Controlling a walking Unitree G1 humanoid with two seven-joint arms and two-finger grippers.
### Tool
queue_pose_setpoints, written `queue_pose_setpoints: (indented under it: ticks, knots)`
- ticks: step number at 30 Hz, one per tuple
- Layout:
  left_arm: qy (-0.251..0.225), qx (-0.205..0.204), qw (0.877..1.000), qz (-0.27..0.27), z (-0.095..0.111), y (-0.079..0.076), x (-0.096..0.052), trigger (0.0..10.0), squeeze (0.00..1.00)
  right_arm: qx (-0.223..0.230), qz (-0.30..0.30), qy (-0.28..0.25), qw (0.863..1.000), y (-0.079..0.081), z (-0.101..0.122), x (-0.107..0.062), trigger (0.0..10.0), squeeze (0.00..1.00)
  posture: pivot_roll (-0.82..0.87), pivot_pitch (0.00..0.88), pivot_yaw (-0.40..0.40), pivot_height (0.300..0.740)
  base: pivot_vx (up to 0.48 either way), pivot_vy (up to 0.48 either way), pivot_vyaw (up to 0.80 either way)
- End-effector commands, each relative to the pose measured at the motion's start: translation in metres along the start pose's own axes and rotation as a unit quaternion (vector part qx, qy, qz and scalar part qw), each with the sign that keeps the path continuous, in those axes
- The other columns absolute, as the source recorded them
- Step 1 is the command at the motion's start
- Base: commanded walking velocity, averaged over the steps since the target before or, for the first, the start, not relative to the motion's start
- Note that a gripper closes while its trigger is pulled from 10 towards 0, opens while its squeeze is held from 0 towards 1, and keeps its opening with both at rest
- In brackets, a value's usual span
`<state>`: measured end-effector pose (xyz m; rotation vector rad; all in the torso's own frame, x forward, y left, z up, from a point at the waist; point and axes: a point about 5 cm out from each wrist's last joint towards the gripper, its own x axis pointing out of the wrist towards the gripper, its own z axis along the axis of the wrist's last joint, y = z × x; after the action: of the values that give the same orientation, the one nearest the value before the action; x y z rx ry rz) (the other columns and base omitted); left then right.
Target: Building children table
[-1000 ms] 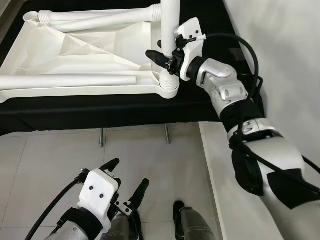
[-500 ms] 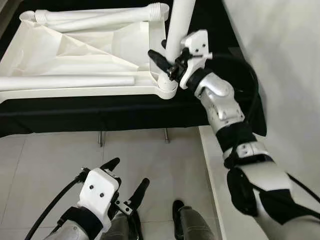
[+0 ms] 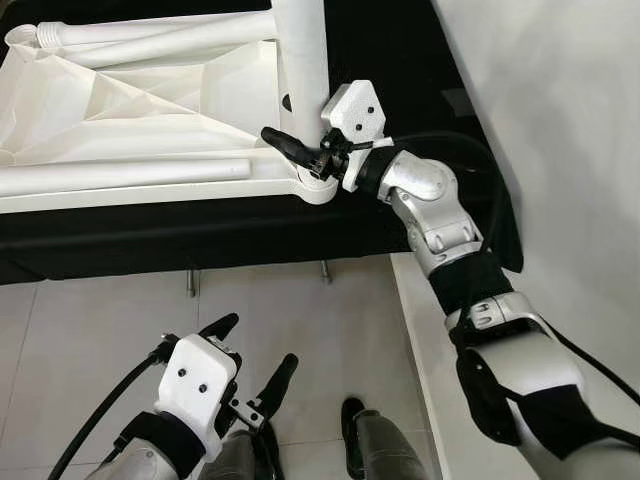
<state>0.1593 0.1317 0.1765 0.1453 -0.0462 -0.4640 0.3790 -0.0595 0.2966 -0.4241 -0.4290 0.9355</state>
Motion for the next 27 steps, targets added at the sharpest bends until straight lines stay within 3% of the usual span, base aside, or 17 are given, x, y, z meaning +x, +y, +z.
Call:
queue_pose_setpoints:
  ticks: [1,4,5,6,8,19,27]
  knots:
    - [0.013,-0.015,1.000,0.000,-0.004,-0.002,-0.001,10.0,0.00,0.066,0.058,0.111,0.990,0.023,-0.047,-0.009,10.0,0.00,-0.08,0.394,-0.014,0.740,0.000,0.000,0.00]
    - [0.013,-0.016,1.000,0.000,-0.004,-0.001,-0.001,10.0,0.00,0.097,0.063,0.122,0.986,0.019,-0.047,-0.009,10.0,0.00,-0.08,0.393,-0.014,0.740,0.000,0.000,0.00]
    - [0.013,-0.016,1.000,0.000,-0.005,-0.001,-0.001,10.0,0.00,0.135,0.046,0.129,0.981,0.011,-0.047,-0.009,10.0,0.00,-0.08,0.392,-0.014,0.740,0.000,0.000,0.00]
    - [0.013,-0.016,1.000,0.000,-0.005,-0.001,-0.001,10.0,0.00,0.135,0.046,0.129,0.981,0.011,-0.047,-0.009,10.0,0.00,-0.08,0.392,-0.014,0.740,0.000,0.000,0.00]
    - [0.013,-0.017,1.000,0.000,-0.005,-0.001,-0.001,10.0,0.00,0.180,0.014,0.135,0.974,0.002,-0.047,-0.009,10.0,0.00,-0.08,0.392,-0.014,0.740,0.000,0.000,0.00]
    - [0.015,-0.017,1.000,0.000,-0.005,0.000,-0.002,10.0,0.00,0.217,-0.027,0.129,0.967,-0.003,-0.049,-0.009,10.0,0.00,-0.08,0.393,-0.011,0.740,0.000,0.000,0.00]
    - [0.016,-0.017,1.000,-0.001,-0.005,0.000,-0.001,10.0,0.00,0.253,-0.043,0.124,0.959,0.004,-0.057,-0.011,10.0,0.00,-0.08,0.392,-0.009,0.740,0.000,0.000,0.00]
